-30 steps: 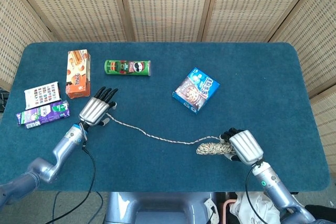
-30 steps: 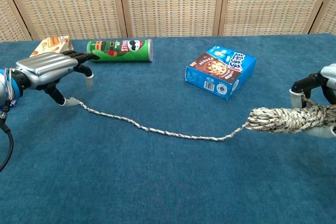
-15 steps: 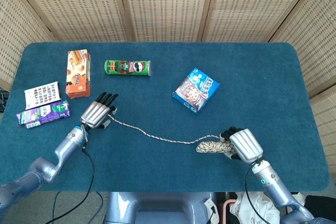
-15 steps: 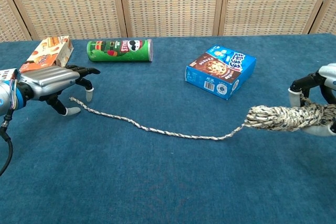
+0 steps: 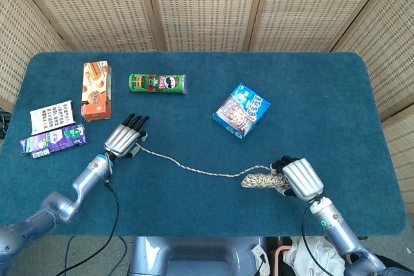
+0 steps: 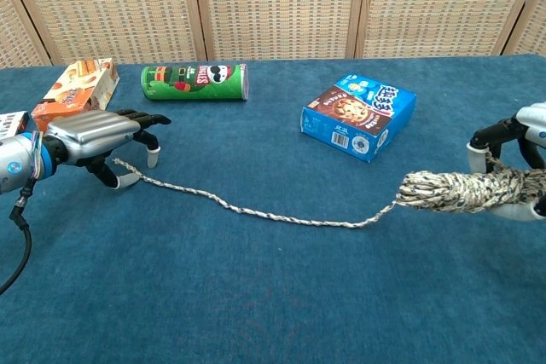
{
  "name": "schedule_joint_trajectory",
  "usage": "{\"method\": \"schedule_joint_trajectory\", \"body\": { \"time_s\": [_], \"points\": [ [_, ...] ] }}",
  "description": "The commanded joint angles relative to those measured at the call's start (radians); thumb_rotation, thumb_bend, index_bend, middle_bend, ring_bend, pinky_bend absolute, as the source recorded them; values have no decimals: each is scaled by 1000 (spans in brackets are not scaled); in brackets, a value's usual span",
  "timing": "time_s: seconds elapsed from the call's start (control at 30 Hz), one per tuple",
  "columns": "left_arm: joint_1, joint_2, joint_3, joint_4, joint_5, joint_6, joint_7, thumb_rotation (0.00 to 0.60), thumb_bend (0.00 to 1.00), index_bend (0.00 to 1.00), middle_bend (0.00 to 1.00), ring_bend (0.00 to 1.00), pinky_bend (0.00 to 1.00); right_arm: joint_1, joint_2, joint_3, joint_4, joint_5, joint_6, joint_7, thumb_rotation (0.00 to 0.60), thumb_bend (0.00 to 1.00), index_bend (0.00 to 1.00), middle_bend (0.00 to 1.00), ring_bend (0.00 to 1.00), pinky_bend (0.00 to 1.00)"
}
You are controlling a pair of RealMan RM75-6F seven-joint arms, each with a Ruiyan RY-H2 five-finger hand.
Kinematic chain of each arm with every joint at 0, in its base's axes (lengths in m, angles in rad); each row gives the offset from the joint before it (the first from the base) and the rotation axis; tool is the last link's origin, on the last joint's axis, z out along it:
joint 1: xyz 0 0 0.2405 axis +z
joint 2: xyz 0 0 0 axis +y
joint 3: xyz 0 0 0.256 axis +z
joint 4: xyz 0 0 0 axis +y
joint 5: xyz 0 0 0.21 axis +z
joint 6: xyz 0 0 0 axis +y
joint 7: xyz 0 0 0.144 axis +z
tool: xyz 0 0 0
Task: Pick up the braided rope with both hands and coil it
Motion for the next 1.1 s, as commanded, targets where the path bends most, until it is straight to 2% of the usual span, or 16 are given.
{"method": "schedule_joint_trajectory", "body": {
  "time_s": [0.03, 0.33, 1.1],
  "points": [
    [-1, -2, 1, 1, -2, 1, 2, 600, 418, 491, 0, 0, 0, 0, 0, 0, 1, 0, 1, 1, 600, 484, 633, 572, 422, 651],
    [2, -4, 12, 4, -8, 1, -6, 600, 440, 556, 0, 0, 0, 0, -2, 1, 4, 2, 4, 4, 600, 492, 634, 573, 422, 651],
    [24, -8, 37, 32, 1, 42, -41, 600, 442, 588, 0, 0, 0, -1, 2, 2, -1, 1, 13, 6, 600, 519, 636, 575, 422, 654]
  ]
}}
